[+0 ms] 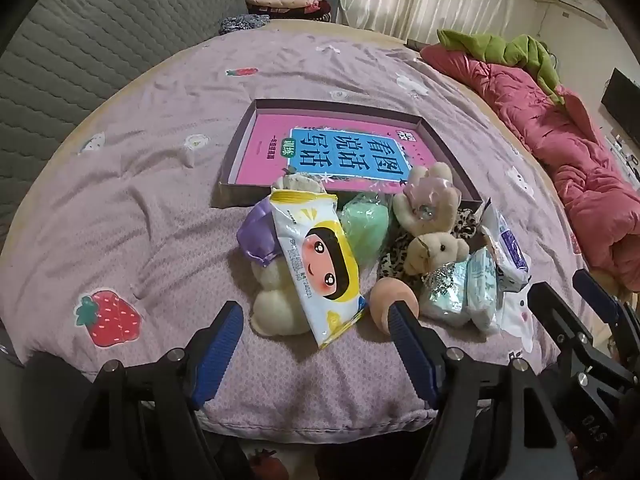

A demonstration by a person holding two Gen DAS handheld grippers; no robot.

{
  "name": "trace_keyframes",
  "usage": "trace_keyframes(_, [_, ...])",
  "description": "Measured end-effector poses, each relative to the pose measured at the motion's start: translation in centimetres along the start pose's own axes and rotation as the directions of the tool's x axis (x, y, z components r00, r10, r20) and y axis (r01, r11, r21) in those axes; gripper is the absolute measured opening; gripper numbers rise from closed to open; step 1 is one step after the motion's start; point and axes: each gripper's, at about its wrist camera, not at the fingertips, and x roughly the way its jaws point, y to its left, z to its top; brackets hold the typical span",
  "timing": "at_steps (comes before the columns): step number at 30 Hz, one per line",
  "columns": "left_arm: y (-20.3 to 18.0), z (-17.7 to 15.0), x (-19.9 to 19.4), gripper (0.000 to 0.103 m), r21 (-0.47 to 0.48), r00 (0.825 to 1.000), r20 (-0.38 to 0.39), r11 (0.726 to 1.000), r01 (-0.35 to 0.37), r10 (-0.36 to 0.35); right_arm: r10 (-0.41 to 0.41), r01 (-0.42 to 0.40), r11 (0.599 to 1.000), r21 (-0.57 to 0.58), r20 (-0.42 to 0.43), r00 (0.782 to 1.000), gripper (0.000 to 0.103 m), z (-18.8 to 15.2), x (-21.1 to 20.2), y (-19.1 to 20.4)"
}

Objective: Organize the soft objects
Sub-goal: 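Move both grippers toward the pile of soft items beside the tray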

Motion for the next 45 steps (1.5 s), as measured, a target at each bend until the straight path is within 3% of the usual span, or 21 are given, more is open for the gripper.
trace_keyframes(45, [-0.27,-0.82,0.59,0.074,0.002,1.000,0.002,1.000,0.016,-0.016,-0.001,0.001,1.000,-0.009,0.008,1.000,0.082,0.14,-0.65,0.42])
